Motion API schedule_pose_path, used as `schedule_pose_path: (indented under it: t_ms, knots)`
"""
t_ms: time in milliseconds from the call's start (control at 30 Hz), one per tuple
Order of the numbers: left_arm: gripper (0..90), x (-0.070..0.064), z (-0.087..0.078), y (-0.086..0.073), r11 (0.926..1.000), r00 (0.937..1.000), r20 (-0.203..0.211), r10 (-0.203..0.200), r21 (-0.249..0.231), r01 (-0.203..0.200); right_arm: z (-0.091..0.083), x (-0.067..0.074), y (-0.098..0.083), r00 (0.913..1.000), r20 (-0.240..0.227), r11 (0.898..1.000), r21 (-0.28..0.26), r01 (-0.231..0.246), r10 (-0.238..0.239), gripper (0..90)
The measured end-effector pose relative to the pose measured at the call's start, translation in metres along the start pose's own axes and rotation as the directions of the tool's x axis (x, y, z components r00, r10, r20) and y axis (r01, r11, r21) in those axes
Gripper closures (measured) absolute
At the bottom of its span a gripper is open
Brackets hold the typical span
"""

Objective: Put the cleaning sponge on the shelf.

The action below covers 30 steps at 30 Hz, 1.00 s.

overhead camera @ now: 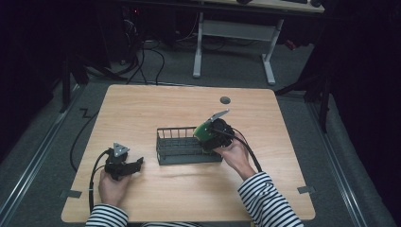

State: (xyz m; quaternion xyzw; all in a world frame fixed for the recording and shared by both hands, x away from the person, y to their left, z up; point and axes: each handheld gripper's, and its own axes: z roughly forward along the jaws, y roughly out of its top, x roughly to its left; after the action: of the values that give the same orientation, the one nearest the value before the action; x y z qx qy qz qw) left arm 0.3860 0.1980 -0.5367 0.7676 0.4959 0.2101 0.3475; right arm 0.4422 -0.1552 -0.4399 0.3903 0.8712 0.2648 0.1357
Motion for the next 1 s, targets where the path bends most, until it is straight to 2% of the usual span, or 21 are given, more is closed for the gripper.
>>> schedule_pose_path:
  t_ms: [100,200,367,800,1000]
  knots:
    - [27.5,0.000,0.000,0.000,1.0000,1.0000,0.000,0.000,0.000,0.000,0.000,-0.002,0.000,1.0000,-0.004,1.000,0.000,-0.005,0.005,20.4]
    - [27.6,0.000,0.000,0.000,1.0000,1.0000,0.000,0.000,0.000,0.000,-0.002,-0.003,-0.001,0.9998,-0.008,1.000,-0.011,-0.020,0.020,19.0]
    - [27.7,0.000,0.000,0.000,1.0000,1.0000,-0.002,0.002,0.001,-0.002,-0.008,-0.003,-0.001,0.9998,-0.014,0.999,-0.034,-0.012,0.012,18.9]
    - [27.6,-0.001,0.000,0.000,1.0000,1.0000,-0.003,0.002,0.000,-0.002,-0.041,-0.019,-0.009,0.9983,0.000,0.989,-0.134,-0.059,0.059,22.0]
    - [27.7,-0.001,0.000,0.000,1.0000,1.0000,-0.003,0.001,0.000,-0.001,-0.062,-0.031,-0.019,0.9957,-0.005,0.978,-0.187,-0.091,0.092,23.9]
